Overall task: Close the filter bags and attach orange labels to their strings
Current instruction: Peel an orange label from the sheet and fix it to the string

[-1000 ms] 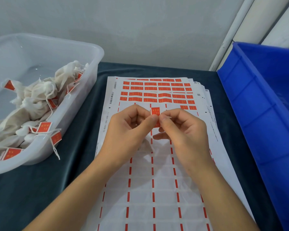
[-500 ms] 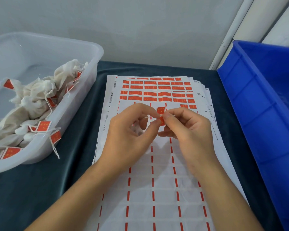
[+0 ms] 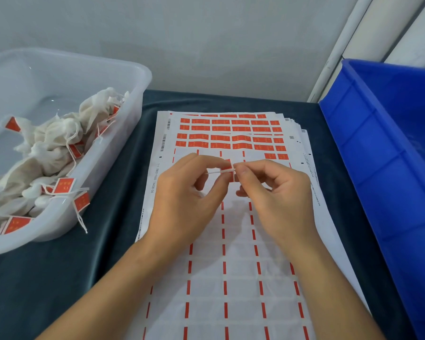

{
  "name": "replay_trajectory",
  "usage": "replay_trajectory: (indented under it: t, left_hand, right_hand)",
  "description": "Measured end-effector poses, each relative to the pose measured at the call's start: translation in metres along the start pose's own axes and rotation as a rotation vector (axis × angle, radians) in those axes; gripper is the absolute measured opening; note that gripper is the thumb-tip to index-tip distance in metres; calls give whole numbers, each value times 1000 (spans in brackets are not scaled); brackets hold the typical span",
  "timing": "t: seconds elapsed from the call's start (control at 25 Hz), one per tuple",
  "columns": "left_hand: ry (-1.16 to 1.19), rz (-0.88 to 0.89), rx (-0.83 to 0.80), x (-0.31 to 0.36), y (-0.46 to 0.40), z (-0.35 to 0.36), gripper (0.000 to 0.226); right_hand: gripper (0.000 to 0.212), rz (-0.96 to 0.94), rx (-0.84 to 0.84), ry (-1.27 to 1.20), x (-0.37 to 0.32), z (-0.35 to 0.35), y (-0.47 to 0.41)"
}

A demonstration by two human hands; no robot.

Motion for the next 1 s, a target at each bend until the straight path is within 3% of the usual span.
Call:
replay_trajectory:
  t: [0.44,1.0]
  left_hand:
    - [369,-237,-132,-17,-2,8,5]
    - [367,-321,-185,-24,-2,14,6]
  right_hand:
    - [9,-98,23,2,-3,0,-1]
    - [9,-15,-12,-17,2,2,-2]
Point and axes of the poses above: each hand's wrist, its own y-axis away from the middle knuckle, its own z-axis out of the palm, x = y × z, the point moved 7 cm from there along -y, towards the middle knuckle, and after that the axes turned 1 degree about -x, right-handed, at the moved point
